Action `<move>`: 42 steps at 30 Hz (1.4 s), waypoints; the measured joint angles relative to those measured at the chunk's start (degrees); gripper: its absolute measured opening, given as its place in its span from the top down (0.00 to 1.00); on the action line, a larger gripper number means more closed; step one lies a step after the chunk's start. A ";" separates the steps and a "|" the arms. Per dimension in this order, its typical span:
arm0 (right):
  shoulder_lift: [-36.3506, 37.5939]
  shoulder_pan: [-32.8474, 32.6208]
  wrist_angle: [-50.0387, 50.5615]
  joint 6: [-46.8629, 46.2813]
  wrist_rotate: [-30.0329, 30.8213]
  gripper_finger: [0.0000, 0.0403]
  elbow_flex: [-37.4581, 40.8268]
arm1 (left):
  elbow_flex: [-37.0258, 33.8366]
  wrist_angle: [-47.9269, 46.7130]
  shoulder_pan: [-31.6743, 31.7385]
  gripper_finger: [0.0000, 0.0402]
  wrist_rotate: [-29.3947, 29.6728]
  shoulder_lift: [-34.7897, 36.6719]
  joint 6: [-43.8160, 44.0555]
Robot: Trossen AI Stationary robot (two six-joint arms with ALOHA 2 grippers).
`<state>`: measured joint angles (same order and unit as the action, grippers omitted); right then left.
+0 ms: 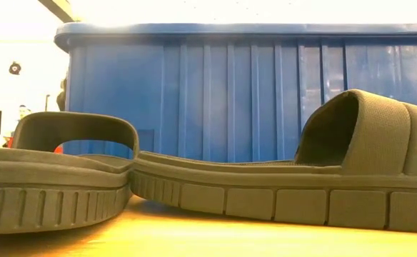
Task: Pick and place slides into bin
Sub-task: Put the green slide into the blue container
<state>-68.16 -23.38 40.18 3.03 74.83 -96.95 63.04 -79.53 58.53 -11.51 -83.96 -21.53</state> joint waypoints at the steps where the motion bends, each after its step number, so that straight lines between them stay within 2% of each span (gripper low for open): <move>1: 0.00 0.00 0.00 0.00 0.00 0.44 0.00 | -0.33 0.17 0.06 0.35 0.00 -0.76 -0.78; 11: 0.00 0.00 0.00 0.08 0.00 0.44 0.00 | -0.95 1.53 0.36 0.35 1.68 -8.64 -3.32; 16: 0.02 0.00 -0.02 0.55 0.01 0.44 0.00 | -1.04 2.11 0.36 0.35 6.08 -12.69 -3.38; 19: 0.02 0.00 -0.02 0.70 0.02 0.44 0.00 | -1.04 2.13 0.36 0.35 5.81 -14.76 -3.57; 28: 0.02 0.00 -0.07 1.75 0.06 0.44 0.00 | -0.68 1.64 0.38 0.35 3.42 -17.38 -5.68; 36: 0.02 0.00 -0.11 2.21 0.22 0.44 0.00 | -0.53 -1.53 0.36 0.35 -4.54 -17.23 -5.93; 42: 0.02 0.00 -0.13 2.20 0.22 0.44 0.00 | -0.61 -2.29 0.34 0.35 -5.40 -17.23 -5.86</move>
<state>-68.14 -23.38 40.05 5.23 75.05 -96.95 62.43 -81.82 58.87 -16.91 -101.19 -27.39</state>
